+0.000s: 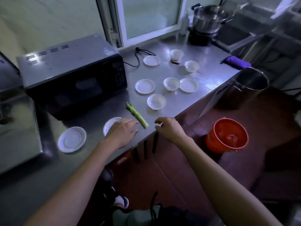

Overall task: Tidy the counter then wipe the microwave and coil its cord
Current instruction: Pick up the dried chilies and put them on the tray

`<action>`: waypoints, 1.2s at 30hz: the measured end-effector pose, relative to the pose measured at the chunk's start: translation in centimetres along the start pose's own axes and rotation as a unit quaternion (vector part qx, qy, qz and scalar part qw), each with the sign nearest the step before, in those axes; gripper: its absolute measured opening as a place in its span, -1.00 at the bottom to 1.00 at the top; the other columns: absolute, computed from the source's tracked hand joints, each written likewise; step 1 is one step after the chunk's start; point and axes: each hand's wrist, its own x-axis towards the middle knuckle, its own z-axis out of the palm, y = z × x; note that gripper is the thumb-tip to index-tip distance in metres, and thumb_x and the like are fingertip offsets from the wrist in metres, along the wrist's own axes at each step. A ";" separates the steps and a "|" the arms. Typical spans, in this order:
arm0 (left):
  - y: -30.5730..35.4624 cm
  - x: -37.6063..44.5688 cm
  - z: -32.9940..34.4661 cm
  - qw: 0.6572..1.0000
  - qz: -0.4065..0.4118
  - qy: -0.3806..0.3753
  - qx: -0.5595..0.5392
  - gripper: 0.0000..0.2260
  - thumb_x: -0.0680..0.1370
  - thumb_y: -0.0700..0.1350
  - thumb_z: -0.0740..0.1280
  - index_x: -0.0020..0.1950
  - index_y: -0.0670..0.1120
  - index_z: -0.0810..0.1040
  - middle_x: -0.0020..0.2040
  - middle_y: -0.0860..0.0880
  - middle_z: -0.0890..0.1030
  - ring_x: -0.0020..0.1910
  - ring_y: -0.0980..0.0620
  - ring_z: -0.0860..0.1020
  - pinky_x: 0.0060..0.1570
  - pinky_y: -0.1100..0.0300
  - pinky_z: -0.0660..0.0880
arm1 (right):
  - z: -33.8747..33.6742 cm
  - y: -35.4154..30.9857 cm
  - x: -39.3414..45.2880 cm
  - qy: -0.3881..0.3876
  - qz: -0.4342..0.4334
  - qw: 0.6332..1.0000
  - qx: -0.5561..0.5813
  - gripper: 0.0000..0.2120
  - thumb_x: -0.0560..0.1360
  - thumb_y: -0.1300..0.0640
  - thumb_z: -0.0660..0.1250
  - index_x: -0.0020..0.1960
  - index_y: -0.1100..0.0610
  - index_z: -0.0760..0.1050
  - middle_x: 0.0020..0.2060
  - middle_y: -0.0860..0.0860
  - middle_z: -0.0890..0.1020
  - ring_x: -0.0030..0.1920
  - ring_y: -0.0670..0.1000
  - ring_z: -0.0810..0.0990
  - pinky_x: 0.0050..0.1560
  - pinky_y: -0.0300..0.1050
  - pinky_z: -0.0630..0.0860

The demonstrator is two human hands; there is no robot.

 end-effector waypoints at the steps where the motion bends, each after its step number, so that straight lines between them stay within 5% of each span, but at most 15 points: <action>1: 1.4 0.7 0.2 1.000 0.013 -0.008 0.000 -0.64 0.61 0.04 0.28 0.40 0.01 0.47 0.36 0.00 0.52 0.38 -0.03 0.39 0.33 0.07 0.32 | -0.8 1.1 -0.8 0.012 0.014 1.000 0.007 -0.71 0.50 0.04 0.34 0.21 -0.02 0.61 0.09 -0.04 0.66 0.13 0.02 0.59 0.12 -0.01 0.54; 9: 9.0 5.6 2.4 0.996 0.079 -0.038 0.006 -0.64 0.59 0.07 0.30 0.37 0.03 0.49 0.33 -0.01 0.55 0.33 -0.05 0.46 0.32 0.00 0.40 | -5.1 7.9 -4.8 0.086 0.075 0.993 0.016 -0.75 0.48 0.08 0.35 0.15 0.00 0.62 -0.01 -0.03 0.67 0.04 0.03 0.60 0.01 -0.03 0.56; 15: 11.8 9.7 4.0 0.992 0.110 -0.057 -0.020 -0.67 0.59 0.08 0.31 0.34 0.04 0.51 0.27 -0.02 0.58 0.30 -0.06 0.49 0.26 0.00 0.44 | -6.3 11.2 -4.1 0.089 0.106 0.990 0.013 -0.69 0.50 0.08 0.35 0.23 0.03 0.60 0.07 0.01 0.67 0.10 0.04 0.60 0.12 0.03 0.56; 36: 12.6 32.6 3.0 0.989 0.126 -0.076 -0.031 -0.64 0.62 0.11 0.22 0.39 0.03 0.47 0.34 -0.01 0.53 0.33 -0.07 0.43 0.21 -0.02 0.39 | -13.6 17.6 13.5 0.078 0.168 0.983 -0.013 -0.65 0.48 0.09 0.34 0.26 0.03 0.59 0.10 -0.02 0.67 0.12 0.02 0.59 0.16 -0.07 0.50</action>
